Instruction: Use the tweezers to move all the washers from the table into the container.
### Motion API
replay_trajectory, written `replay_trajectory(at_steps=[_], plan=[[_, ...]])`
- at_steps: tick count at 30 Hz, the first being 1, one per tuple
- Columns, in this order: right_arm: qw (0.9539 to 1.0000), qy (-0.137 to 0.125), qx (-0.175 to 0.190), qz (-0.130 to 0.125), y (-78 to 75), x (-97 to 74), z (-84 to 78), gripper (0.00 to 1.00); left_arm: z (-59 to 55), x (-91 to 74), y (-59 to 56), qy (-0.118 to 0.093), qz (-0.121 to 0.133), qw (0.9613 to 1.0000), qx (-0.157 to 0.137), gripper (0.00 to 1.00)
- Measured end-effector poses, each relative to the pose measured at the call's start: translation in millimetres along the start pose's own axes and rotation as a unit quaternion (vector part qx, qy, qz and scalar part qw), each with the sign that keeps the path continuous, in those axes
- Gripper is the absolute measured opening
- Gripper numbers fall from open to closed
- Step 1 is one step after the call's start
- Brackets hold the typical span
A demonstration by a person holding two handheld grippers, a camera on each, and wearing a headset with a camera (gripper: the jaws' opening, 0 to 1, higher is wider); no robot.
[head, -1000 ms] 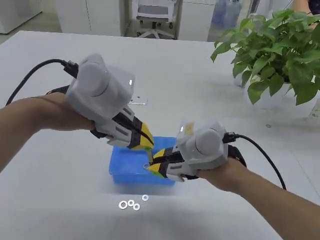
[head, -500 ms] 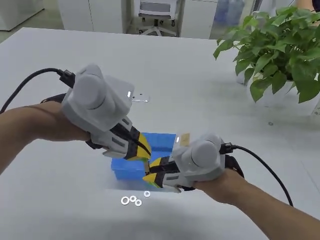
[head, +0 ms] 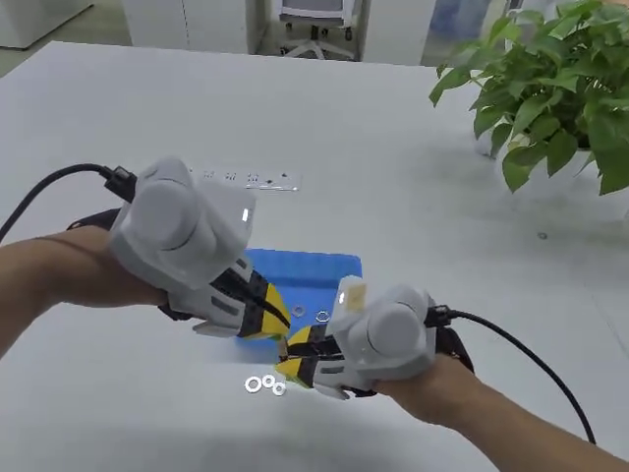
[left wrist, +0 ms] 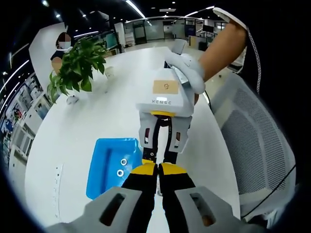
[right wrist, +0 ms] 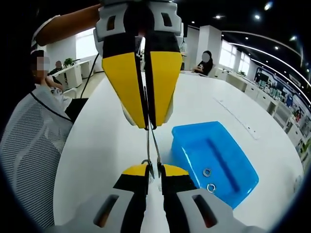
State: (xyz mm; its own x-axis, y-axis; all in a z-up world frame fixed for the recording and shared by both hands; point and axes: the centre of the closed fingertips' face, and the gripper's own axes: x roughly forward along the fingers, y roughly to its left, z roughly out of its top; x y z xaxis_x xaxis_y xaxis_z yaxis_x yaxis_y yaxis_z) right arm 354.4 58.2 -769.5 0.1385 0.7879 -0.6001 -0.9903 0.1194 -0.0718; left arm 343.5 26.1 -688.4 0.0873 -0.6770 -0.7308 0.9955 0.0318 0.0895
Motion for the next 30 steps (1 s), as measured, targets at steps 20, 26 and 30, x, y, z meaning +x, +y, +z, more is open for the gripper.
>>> replay_trajectory(at_steps=[20,26,30], plan=[[0.9997,0.003,0.021,0.010,12.0,16.7,-17.0,0.12,-20.4,14.6,-6.9,0.010,-0.013,0.9997,-0.020,0.06],[0.9995,0.001,0.029,0.009,12.2,18.0,-20.2,0.12,-19.7,16.1,-6.6,0.008,-0.012,0.9996,-0.024,0.06],[0.9995,0.003,0.031,0.009,12.7,18.4,-20.7,0.12,-18.1,16.5,-6.1,0.007,-0.012,0.9996,-0.025,0.06]])
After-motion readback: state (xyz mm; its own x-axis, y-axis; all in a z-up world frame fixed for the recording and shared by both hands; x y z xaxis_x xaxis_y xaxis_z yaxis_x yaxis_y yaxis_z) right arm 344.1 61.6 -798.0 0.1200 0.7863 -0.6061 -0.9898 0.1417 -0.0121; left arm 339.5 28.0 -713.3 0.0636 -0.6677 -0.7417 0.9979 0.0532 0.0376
